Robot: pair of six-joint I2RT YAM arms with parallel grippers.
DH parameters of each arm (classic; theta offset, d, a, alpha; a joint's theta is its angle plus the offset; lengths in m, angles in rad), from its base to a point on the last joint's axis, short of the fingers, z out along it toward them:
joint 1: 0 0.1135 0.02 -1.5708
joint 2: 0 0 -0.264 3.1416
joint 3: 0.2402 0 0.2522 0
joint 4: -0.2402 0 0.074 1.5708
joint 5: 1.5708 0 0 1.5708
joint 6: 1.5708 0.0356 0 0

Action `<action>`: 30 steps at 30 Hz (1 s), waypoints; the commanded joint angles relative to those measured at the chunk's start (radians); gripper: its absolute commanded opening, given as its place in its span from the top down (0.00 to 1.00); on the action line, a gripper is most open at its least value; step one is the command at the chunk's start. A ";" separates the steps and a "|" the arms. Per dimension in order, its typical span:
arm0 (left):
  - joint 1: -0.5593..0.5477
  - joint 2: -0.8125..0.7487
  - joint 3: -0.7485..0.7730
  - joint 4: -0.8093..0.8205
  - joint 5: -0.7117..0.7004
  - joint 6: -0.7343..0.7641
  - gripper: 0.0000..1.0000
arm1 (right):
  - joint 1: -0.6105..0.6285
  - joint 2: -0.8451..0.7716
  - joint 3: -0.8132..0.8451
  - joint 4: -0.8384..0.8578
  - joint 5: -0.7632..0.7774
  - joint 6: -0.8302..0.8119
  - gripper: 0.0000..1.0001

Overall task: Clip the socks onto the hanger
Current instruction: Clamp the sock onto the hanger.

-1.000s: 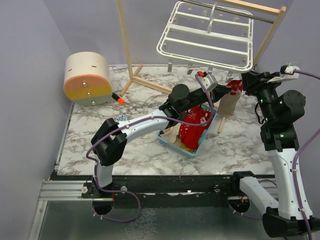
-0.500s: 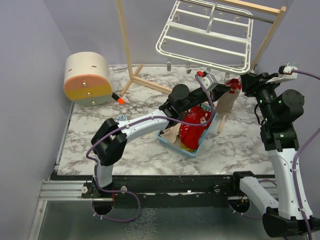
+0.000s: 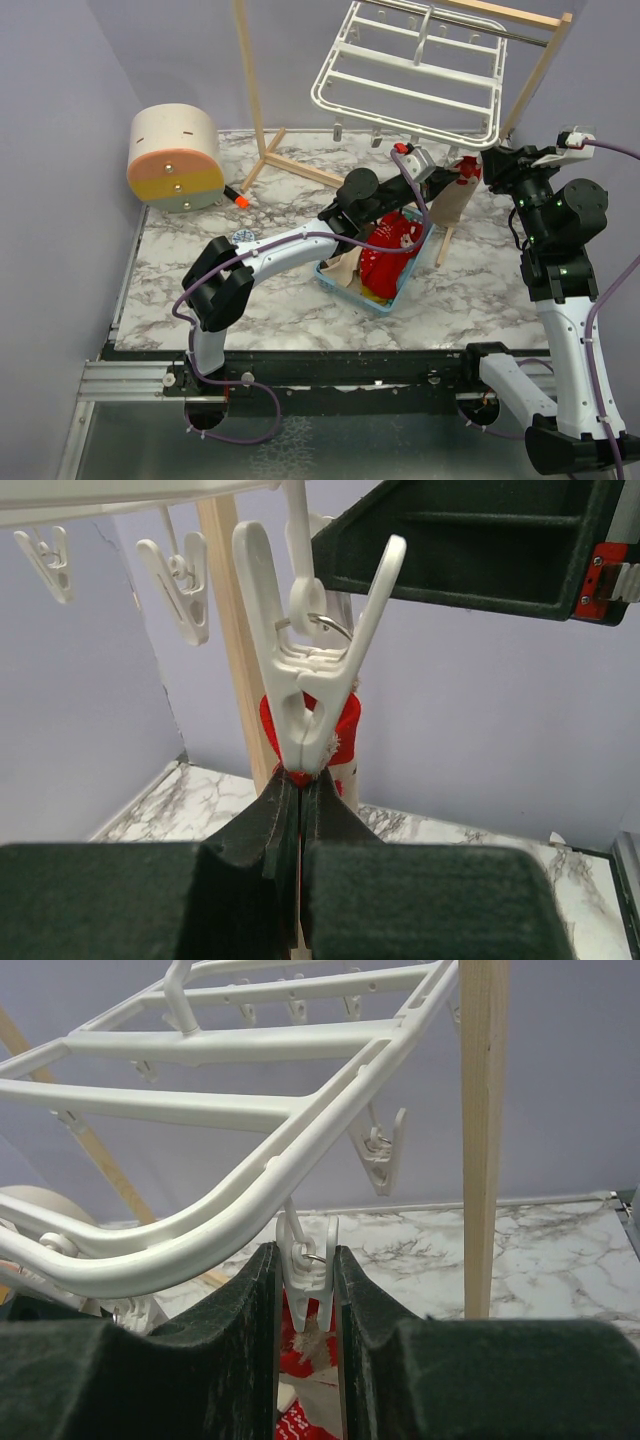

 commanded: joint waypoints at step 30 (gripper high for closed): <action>-0.024 -0.062 0.007 0.032 0.026 -0.002 1.00 | 0.004 0.026 0.015 -0.049 0.052 0.052 0.99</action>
